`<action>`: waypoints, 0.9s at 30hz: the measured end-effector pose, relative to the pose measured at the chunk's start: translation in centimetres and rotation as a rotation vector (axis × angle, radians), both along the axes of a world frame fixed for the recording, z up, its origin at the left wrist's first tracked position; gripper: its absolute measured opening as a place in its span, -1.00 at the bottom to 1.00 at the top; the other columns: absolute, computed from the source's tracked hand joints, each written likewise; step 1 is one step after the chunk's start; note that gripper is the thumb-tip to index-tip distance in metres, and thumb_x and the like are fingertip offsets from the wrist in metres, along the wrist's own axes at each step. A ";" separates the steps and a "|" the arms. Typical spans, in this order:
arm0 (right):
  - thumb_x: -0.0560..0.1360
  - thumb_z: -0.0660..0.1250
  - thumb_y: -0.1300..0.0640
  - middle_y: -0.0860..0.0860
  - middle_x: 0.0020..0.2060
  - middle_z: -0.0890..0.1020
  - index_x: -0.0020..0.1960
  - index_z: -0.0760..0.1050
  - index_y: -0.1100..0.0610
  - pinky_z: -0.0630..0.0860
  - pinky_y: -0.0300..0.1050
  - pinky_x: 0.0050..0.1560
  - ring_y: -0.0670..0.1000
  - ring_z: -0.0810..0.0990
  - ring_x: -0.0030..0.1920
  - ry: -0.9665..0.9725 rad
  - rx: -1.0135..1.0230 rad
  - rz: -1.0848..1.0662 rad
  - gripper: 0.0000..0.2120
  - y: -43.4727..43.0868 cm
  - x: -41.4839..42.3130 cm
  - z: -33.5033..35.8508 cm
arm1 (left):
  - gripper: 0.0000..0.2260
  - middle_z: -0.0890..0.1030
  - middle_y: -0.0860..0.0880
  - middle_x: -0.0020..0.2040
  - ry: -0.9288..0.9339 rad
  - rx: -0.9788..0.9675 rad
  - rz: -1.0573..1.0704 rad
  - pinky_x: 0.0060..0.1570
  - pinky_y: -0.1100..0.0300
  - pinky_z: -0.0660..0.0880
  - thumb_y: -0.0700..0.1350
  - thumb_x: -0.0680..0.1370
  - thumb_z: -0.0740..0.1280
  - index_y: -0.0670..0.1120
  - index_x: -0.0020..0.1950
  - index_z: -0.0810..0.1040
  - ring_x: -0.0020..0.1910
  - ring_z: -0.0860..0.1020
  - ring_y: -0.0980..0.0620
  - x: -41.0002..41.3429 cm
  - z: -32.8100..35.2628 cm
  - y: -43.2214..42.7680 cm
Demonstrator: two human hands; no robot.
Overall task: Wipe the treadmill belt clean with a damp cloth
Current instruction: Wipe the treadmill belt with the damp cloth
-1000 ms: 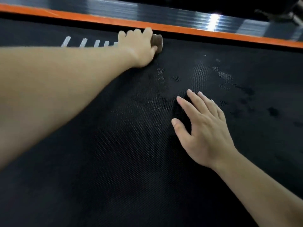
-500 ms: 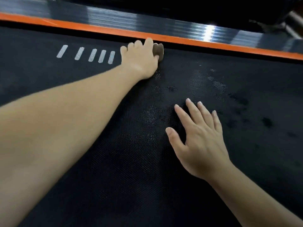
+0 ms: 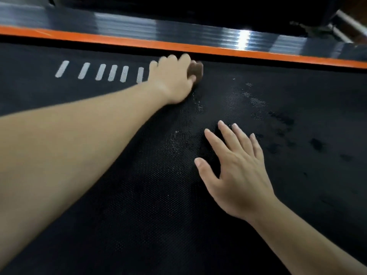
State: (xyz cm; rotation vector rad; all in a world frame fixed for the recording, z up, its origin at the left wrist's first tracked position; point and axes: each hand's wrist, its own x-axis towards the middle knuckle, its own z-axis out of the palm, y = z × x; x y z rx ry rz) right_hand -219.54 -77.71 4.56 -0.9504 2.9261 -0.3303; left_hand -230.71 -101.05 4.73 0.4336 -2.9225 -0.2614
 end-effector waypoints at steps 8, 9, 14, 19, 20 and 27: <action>0.49 -0.02 -0.33 -0.02 0.58 0.18 0.57 0.16 0.05 -0.14 0.13 0.59 -0.02 -0.03 0.60 0.018 -0.060 -0.116 -0.25 0.1 0.0 -0.6 | -0.62 0.56 -0.22 0.13 0.093 -0.162 -0.262 0.09 -0.13 0.40 0.21 0.61 0.17 -0.09 0.16 0.41 0.12 0.52 -0.27 6.1 -0.6 0.7; 0.49 -0.03 -0.33 -0.02 0.58 0.18 0.55 0.19 0.04 -0.14 0.13 0.59 -0.01 -0.02 0.60 0.024 -0.055 -0.111 -0.26 0.1 0.0 -0.6 | -0.60 0.54 -0.25 0.19 0.051 -0.164 -0.155 0.15 -0.15 0.39 0.20 0.63 0.18 -0.11 0.22 0.40 0.19 0.50 -0.29 4.0 -0.2 -0.5; 0.49 -0.01 -0.33 0.00 0.56 0.22 0.49 0.28 0.02 -0.11 0.14 0.59 0.01 0.02 0.59 0.040 -0.072 -0.103 -0.31 0.2 -0.1 -0.6 | -0.59 0.50 -0.24 0.25 0.009 -0.049 -0.019 0.23 -0.17 0.33 0.20 0.64 0.19 -0.11 0.27 0.40 0.27 0.45 -0.30 1.1 -0.2 -2.1; 0.49 0.04 -0.29 0.04 0.56 0.22 0.48 0.29 0.03 -0.11 0.18 0.58 0.06 0.03 0.59 0.022 -0.057 -0.100 -0.34 0.1 -0.2 -0.5 | -0.60 0.51 -0.12 -0.03 0.144 -0.056 -0.467 -0.07 -0.09 0.38 0.24 0.55 0.09 -0.08 0.03 0.42 -0.05 0.47 -0.18 12.0 -0.6 2.4; 0.50 0.05 -0.28 0.04 0.56 0.21 0.48 0.29 0.03 -0.11 0.18 0.58 0.06 0.03 0.59 0.018 -0.060 -0.099 -0.35 0.1 -0.2 -0.6 | -0.62 0.48 -0.08 -0.07 0.145 -0.043 -0.503 -0.10 -0.07 0.37 0.24 0.55 0.08 -0.06 0.00 0.40 -0.09 0.44 -0.15 13.7 -0.8 2.7; 0.58 0.17 -0.03 0.01 0.58 0.21 0.52 0.31 0.02 -0.14 0.09 0.59 0.02 0.04 0.60 -0.027 -0.123 -0.111 -0.48 0.4 -0.2 -0.2 | -0.67 0.53 -0.22 0.17 0.043 -0.022 -0.123 0.14 -0.16 0.38 0.15 0.63 0.23 -0.10 0.16 0.39 0.18 0.48 -0.29 7.9 -0.5 1.9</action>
